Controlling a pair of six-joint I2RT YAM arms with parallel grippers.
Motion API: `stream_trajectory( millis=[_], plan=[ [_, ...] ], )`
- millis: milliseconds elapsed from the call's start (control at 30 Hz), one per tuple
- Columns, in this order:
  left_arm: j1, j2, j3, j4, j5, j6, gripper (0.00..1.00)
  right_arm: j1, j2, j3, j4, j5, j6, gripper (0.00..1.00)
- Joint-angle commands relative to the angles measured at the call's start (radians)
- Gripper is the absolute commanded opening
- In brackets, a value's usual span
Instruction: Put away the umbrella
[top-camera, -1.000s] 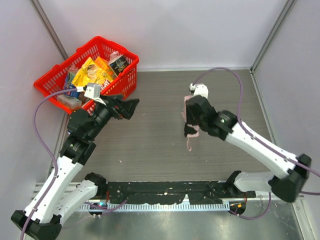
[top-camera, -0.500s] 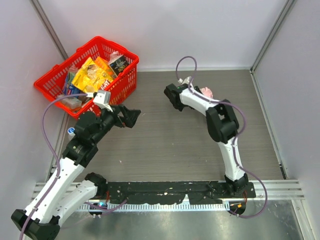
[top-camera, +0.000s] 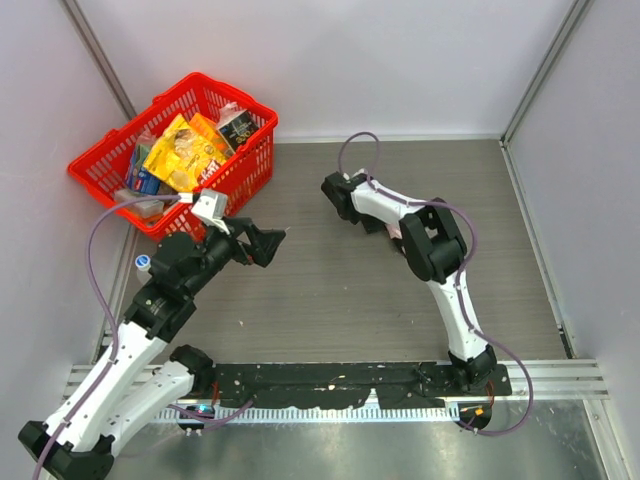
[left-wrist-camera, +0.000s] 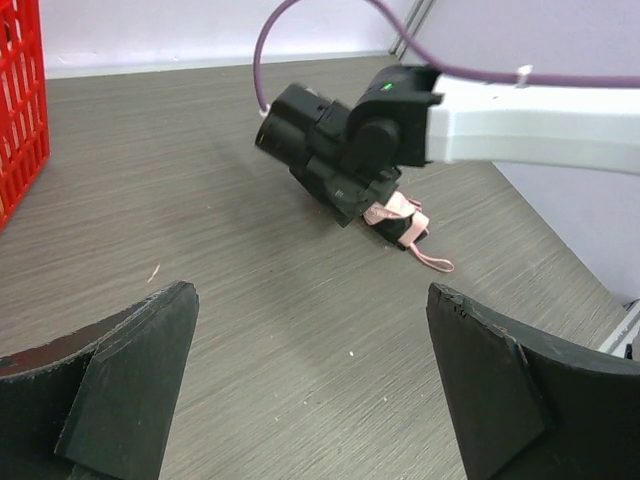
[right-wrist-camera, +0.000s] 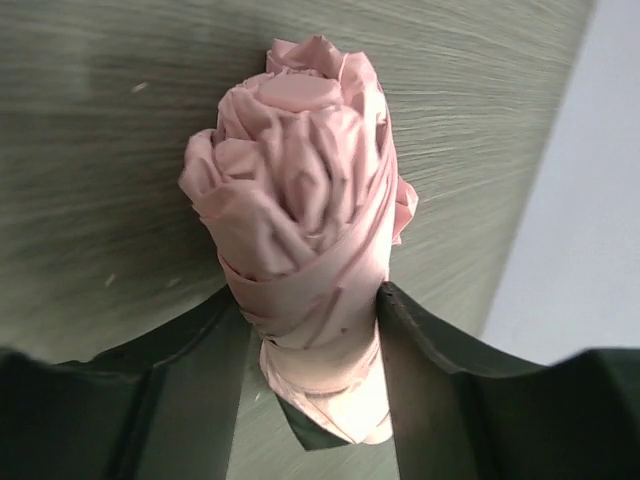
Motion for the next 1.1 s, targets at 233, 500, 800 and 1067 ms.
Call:
stream_trajectory(
  millis=[233,500,800,1067],
  plan=[
    [-0.004,0.074,0.005,0.057,0.065,-0.055,1.00,-0.011,-0.351,-0.146,0.195,-0.539,-0.050,0.67],
    [-0.004,0.134,0.013,0.077,0.128,-0.113,1.00,-0.109,-0.511,-0.319,0.305,-0.740,-0.005,0.67],
    [-0.004,0.200,0.025,0.105,0.241,-0.162,1.00,-0.155,-0.672,-0.614,0.373,-0.729,-0.007,0.70],
    [-0.018,0.238,-0.008,0.169,0.272,-0.211,1.00,-0.157,-0.674,-0.717,0.457,-0.691,-0.071,0.71]
  ],
)
